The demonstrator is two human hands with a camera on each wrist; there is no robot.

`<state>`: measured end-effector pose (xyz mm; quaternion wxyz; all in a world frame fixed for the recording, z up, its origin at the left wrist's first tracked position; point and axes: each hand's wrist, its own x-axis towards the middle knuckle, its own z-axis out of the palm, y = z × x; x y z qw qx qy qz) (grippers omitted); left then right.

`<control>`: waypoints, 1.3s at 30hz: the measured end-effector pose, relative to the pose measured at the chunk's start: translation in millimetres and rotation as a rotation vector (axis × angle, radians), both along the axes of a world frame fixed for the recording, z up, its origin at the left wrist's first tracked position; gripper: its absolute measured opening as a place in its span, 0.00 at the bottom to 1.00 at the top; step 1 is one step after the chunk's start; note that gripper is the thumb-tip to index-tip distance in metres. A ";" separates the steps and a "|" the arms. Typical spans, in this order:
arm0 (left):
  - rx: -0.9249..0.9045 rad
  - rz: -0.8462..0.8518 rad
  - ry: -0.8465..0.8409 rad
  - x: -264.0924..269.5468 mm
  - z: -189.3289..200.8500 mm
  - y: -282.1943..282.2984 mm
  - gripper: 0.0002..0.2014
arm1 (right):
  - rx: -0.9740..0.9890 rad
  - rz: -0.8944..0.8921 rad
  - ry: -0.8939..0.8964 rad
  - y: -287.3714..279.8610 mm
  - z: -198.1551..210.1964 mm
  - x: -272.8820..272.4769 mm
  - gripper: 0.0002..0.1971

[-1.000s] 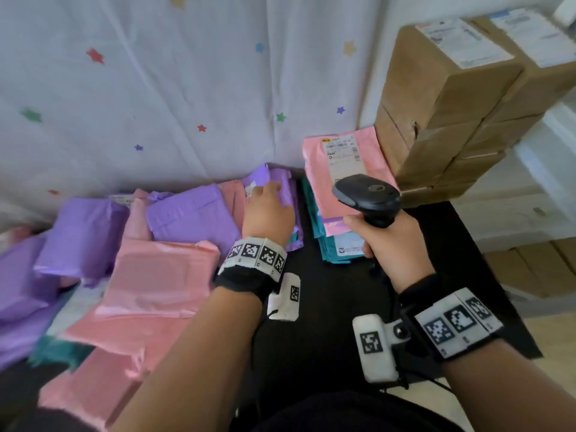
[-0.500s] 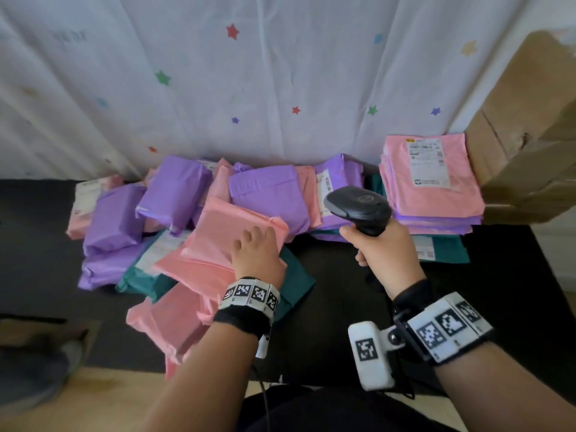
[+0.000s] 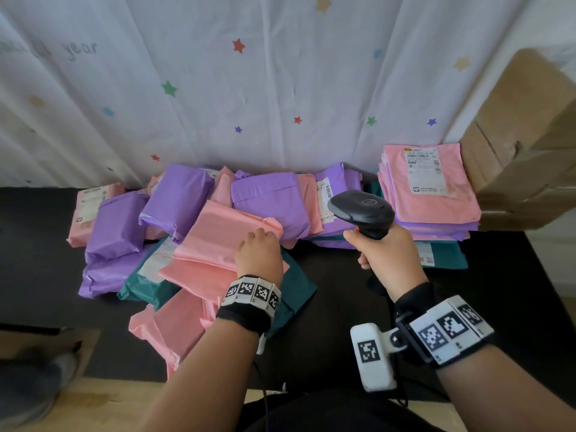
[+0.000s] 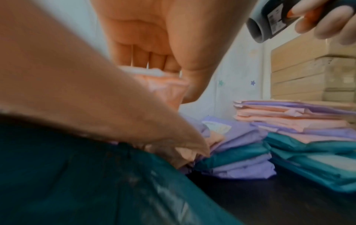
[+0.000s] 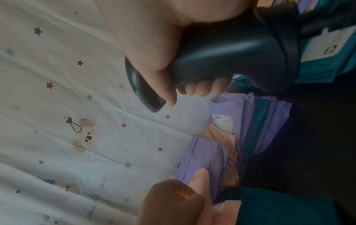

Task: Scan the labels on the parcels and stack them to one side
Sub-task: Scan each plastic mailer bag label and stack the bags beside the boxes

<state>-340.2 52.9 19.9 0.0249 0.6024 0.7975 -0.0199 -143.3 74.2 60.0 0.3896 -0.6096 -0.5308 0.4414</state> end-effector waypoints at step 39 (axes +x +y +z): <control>0.342 0.338 -1.361 26.7 68.3 53.6 0.34 | 0.132 -0.137 0.165 23.9 34.4 67.8 0.13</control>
